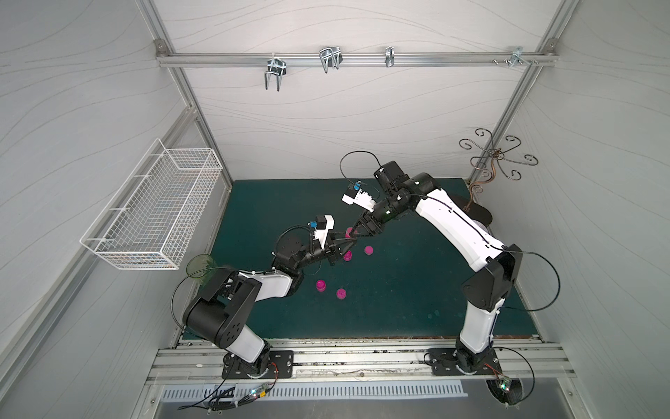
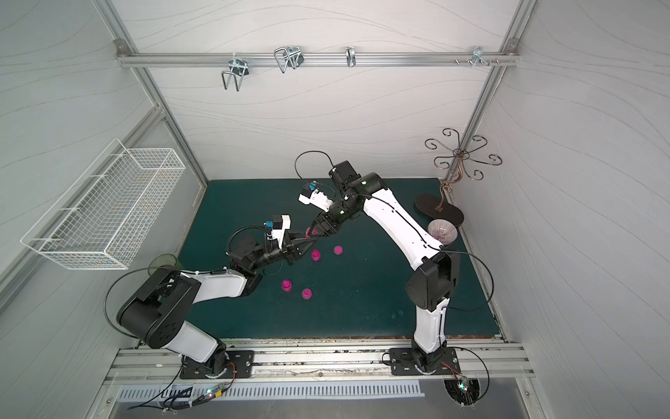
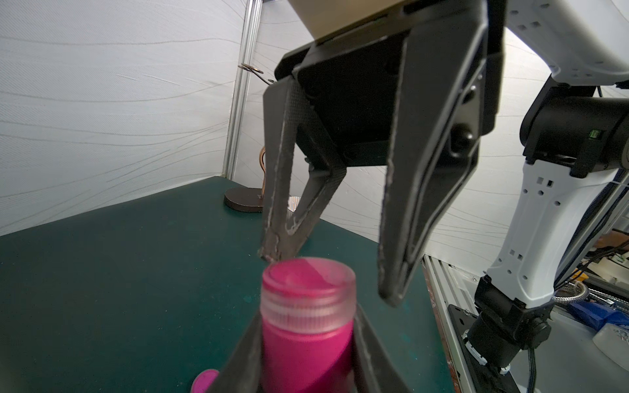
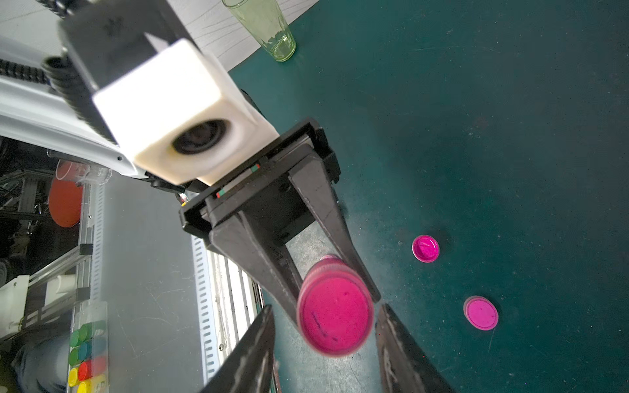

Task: Close the paint jar lid
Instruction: Screw the lid onto the paint jar.

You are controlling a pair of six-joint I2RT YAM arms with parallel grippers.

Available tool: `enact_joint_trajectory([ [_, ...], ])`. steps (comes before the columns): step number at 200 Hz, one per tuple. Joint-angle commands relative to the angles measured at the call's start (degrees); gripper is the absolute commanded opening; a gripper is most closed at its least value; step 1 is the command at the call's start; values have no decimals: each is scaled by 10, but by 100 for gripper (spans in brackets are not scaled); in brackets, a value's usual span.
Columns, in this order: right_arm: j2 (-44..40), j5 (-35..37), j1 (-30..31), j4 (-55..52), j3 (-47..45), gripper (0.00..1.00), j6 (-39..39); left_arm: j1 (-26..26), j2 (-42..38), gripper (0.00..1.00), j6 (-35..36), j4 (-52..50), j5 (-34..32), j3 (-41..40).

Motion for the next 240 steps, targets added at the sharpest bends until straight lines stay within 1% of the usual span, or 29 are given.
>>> enact_joint_trajectory([
  [1, 11, -14, 5, -6, 10, 49, 0, 2, -12, 0, -3, 39, 12, 11],
  [14, 13, -16, 6, -4, 8, 48, 2, 2, -11, 0, -2, 38, 11, 10],
  [45, 17, -13, 7, -1, 8, 32, 13, 2, -9, 0, 3, 35, 6, 10],
  [60, 18, -21, 8, 3, 8, 27, 27, 2, -7, 0, 4, 35, 3, 12],
  [78, 23, -22, 14, 17, 5, 22, 72, 2, -5, 0, 10, 36, -14, 15],
  [87, 26, -4, 23, 34, 5, 20, 112, -3, 0, 0, 24, 33, -34, 19],
  [89, 27, 1, 25, 42, 4, 20, 140, -5, 1, 0, 30, 32, -41, 19],
  [92, 28, 10, 28, 52, 4, 21, 170, -8, 2, 0, 40, 28, -54, 20],
  [100, 32, 48, 38, 78, 5, 28, 250, -20, 7, 0, 71, 19, -97, 20],
  [108, 37, 78, 47, 96, 9, 28, 314, -33, 14, 0, 99, 21, -146, 21],
  [118, 34, 104, 63, 120, 4, 27, 362, -48, 28, 0, 126, 53, -201, 16],
  [123, 29, 123, 72, 139, -7, 29, 386, -54, 35, 0, 135, 68, -216, 15],
  [130, 18, 147, 83, 160, -20, 32, 405, -55, 38, 0, 136, 59, -229, 22],
  [133, 15, 152, 85, 165, -22, 34, 408, -55, 38, 0, 135, 56, -232, 24],
  [136, 8, 160, 89, 170, -27, 39, 411, -55, 39, 0, 136, 56, -235, 26],
  [141, 2, 167, 90, 170, -29, 43, 413, -55, 41, 0, 136, 61, -235, 25],
  [151, -16, 189, 87, 162, -36, 48, 410, -55, 37, 0, 141, 66, -233, 19],
  [159, -32, 208, 78, 150, -42, 55, 404, -55, 25, 0, 145, 66, -231, 8],
  [168, -56, 210, 59, 138, -53, 60, 399, -54, 12, 0, 150, 67, -228, -6],
  [187, -91, 200, 19, 113, -61, 63, 391, -49, -13, 0, 152, 52, -216, -28],
  [198, -99, 189, 8, 98, -56, 63, 385, -50, -18, 0, 154, 47, -208, -32],
  [220, -87, 169, 14, 65, -36, 66, 373, -51, -10, 0, 152, 66, -214, -41],
  [240, -75, 163, 24, 69, -42, 67, 373, -54, -13, 0, 152, 67, -214, -41],
])
